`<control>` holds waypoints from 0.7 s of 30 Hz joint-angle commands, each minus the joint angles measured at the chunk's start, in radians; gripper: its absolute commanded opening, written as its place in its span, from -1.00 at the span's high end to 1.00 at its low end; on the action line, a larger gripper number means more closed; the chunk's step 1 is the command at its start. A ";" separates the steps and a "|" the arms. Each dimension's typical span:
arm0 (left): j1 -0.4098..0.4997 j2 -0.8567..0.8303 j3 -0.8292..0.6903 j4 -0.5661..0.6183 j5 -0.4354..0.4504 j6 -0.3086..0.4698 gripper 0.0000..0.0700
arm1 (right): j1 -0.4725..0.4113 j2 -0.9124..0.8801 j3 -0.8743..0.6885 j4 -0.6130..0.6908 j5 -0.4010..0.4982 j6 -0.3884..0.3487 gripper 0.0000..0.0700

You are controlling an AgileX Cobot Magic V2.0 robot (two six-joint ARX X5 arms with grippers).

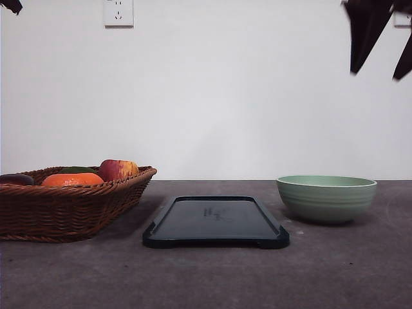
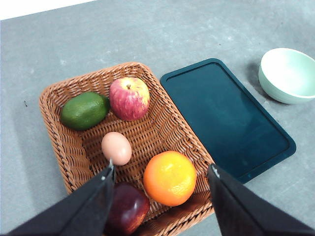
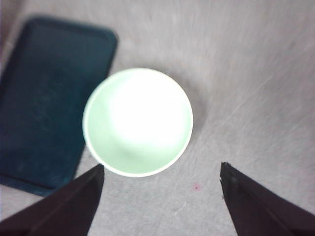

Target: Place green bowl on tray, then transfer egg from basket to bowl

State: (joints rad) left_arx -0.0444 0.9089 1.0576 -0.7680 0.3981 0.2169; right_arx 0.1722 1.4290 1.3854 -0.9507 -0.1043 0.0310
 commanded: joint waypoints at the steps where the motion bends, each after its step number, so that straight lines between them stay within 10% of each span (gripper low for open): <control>1: -0.002 0.006 0.024 0.005 0.008 -0.021 -0.09 | -0.004 0.064 0.032 -0.004 0.003 0.011 -0.30; 21: -0.002 0.006 0.024 0.005 0.008 -0.024 -0.09 | -0.080 0.378 0.039 0.095 -0.046 -0.012 -0.11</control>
State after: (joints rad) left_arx -0.0444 0.9089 1.0576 -0.7680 0.3979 0.1940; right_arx 0.0922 1.7837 1.4021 -0.8652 -0.1407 0.0259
